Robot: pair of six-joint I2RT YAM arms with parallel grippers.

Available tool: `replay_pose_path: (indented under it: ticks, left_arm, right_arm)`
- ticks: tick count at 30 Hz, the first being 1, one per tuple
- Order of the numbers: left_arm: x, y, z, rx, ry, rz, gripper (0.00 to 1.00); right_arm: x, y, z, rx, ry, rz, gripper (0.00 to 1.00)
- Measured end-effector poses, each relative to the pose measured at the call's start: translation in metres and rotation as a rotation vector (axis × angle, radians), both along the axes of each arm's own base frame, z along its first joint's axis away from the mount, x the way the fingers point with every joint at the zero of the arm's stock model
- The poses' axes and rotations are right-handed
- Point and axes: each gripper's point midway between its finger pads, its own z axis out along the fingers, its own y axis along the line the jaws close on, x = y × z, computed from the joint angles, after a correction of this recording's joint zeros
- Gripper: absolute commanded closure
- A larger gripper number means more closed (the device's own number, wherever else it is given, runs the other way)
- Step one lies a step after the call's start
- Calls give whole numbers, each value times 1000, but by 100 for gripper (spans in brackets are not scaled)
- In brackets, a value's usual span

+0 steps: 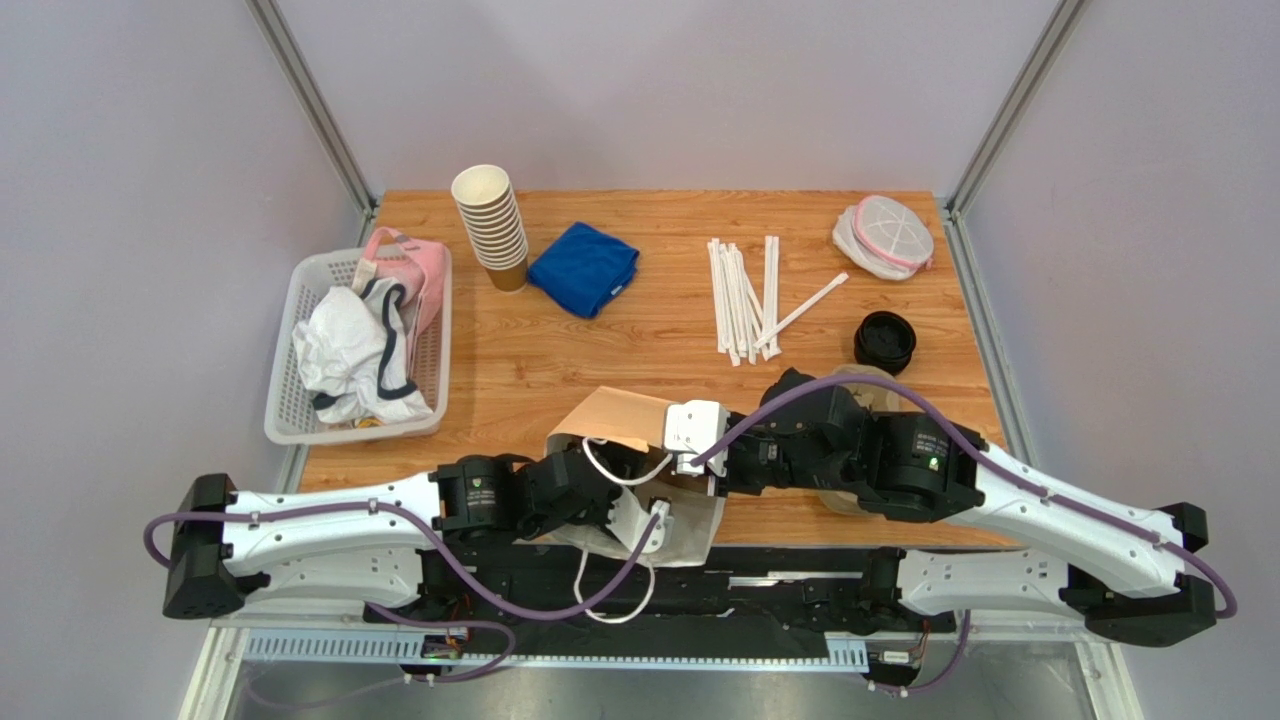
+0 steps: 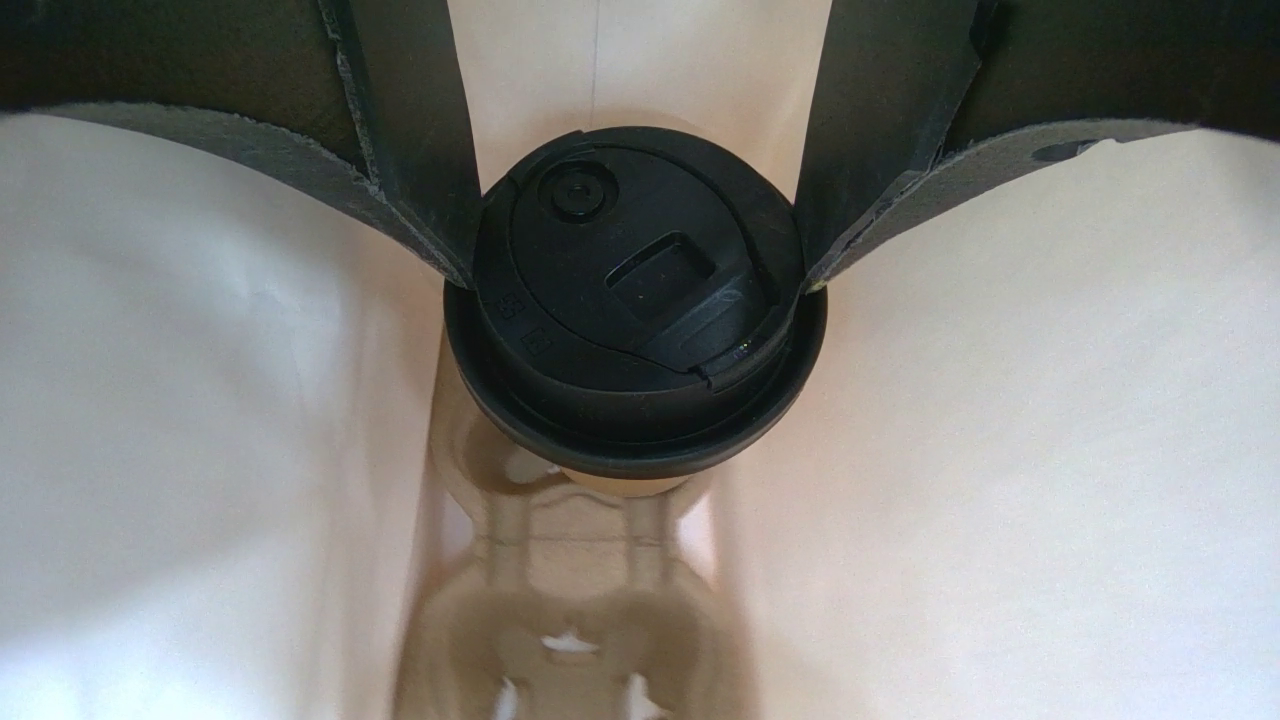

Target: Pack the takeout coffee

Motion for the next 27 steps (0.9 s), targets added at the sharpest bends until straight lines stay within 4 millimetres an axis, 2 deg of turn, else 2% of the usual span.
replay_pose_path:
  ticks: [5, 10, 20, 27]
  left_arm:
    - [12, 9, -10, 39, 33, 50, 76]
    - [15, 7, 2, 27, 68, 53, 78]
    - [-1, 12, 6, 94, 164, 9, 80]
    - [-8, 15, 0, 118, 193, -3, 81]
  right_arm:
    - [-8, 3, -1, 5, 21, 36, 100]
    - [-13, 5, 0, 12, 34, 62, 100]
    - [-22, 6, 8, 39, 50, 105, 100]
    - [-25, 8, 11, 61, 46, 126, 100]
